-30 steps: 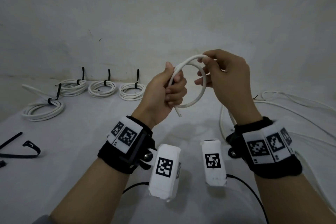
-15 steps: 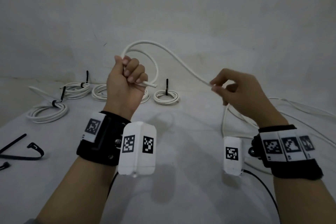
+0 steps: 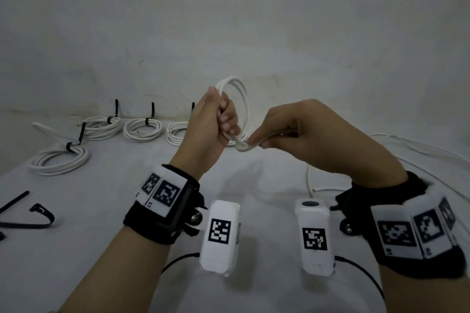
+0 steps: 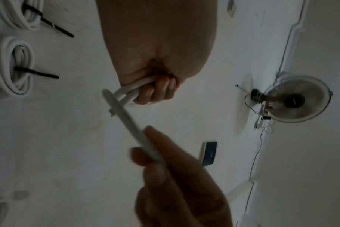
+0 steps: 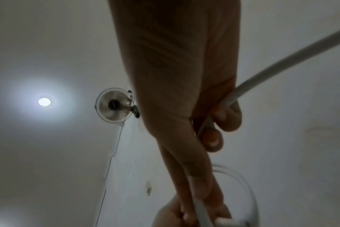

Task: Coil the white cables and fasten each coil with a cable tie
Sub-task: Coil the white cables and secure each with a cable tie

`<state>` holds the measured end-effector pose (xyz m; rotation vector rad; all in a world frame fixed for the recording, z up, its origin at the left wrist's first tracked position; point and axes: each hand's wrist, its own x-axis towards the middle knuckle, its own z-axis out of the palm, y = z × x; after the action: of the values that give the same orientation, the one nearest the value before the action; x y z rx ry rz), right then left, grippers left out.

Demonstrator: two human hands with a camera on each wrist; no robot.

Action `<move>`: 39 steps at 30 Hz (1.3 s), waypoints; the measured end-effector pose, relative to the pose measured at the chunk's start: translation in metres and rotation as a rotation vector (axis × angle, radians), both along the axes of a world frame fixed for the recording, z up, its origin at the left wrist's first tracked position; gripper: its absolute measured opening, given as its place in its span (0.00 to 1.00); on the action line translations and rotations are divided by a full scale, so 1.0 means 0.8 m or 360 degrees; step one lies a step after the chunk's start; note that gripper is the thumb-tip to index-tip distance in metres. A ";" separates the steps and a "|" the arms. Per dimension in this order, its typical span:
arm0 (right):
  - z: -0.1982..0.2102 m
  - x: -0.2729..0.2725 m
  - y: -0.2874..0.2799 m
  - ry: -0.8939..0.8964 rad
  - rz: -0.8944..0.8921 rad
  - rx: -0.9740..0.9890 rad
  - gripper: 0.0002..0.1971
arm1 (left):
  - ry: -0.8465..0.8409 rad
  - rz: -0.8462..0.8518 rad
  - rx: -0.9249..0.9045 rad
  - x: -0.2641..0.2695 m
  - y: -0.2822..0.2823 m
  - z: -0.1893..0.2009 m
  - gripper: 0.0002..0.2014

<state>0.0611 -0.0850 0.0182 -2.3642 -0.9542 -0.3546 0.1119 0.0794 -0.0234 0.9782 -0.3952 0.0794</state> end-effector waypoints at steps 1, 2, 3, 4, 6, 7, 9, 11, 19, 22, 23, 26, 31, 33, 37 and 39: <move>0.001 0.000 -0.001 -0.0026 -0.0003 -0.0020 0.08 | -0.0015 0.0003 0.0078 -0.001 -0.003 -0.002 0.20; 0.001 0.000 -0.002 -0.0054 -0.0007 -0.0026 0.08 | -0.0033 0.0014 0.0178 -0.002 -0.007 -0.003 0.20; 0.000 0.001 -0.002 -0.0086 -0.0014 -0.0008 0.07 | -0.0053 0.0033 0.0301 -0.005 -0.011 -0.005 0.20; 0.000 0.002 -0.002 -0.0133 -0.0033 0.0034 0.06 | -0.0068 0.0050 0.0433 -0.008 -0.015 -0.006 0.19; 0.000 0.006 -0.004 -0.0286 -0.0121 0.0153 0.04 | -0.0082 0.0004 0.0620 -0.015 -0.023 -0.006 0.17; 0.000 0.010 -0.006 -0.0371 -0.0181 0.0226 0.04 | -0.0077 -0.0069 0.0648 -0.018 -0.027 -0.007 0.17; -0.002 0.017 -0.012 -0.0504 -0.0288 0.0400 0.06 | -0.0026 -0.0258 0.0571 -0.022 -0.029 -0.007 0.19; -0.007 0.027 -0.017 -0.0607 -0.0406 0.0532 0.09 | 0.0056 -0.0388 0.0424 -0.022 -0.027 -0.005 0.20; -0.031 0.050 -0.009 -0.0615 -0.0438 0.0286 0.15 | 0.0143 -0.0454 0.0013 -0.020 -0.023 -0.003 0.23; -0.032 0.049 -0.010 -0.0737 -0.0330 0.0329 0.14 | 0.0116 -0.0468 0.0029 -0.022 -0.025 0.000 0.24; -0.032 0.049 -0.012 -0.0764 -0.0326 0.0357 0.16 | 0.0112 -0.0491 0.0045 -0.023 -0.025 0.000 0.24; -0.029 0.047 -0.019 -0.0721 -0.0331 0.0340 0.20 | 0.0116 -0.0574 0.0092 -0.026 -0.028 0.000 0.27; -0.024 0.044 -0.024 -0.0683 -0.0281 0.0337 0.25 | 0.0112 -0.0481 0.0170 -0.029 -0.030 0.002 0.25; -0.025 0.045 -0.023 -0.0737 -0.0326 0.0325 0.26 | 0.0133 -0.0524 0.0130 -0.029 -0.030 0.000 0.25; -0.028 0.049 -0.021 -0.0765 -0.0519 0.0379 0.30 | 0.0208 -0.0741 0.0026 -0.027 -0.030 -0.002 0.27; -0.031 0.049 -0.017 -0.0679 -0.0549 0.0421 0.29 | 0.0223 -0.0775 0.0008 -0.027 -0.028 -0.003 0.27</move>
<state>0.1004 -0.0983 -0.0064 -2.2394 -0.6192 -1.0843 0.0906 0.0569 -0.0256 0.8639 -0.4942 -0.4286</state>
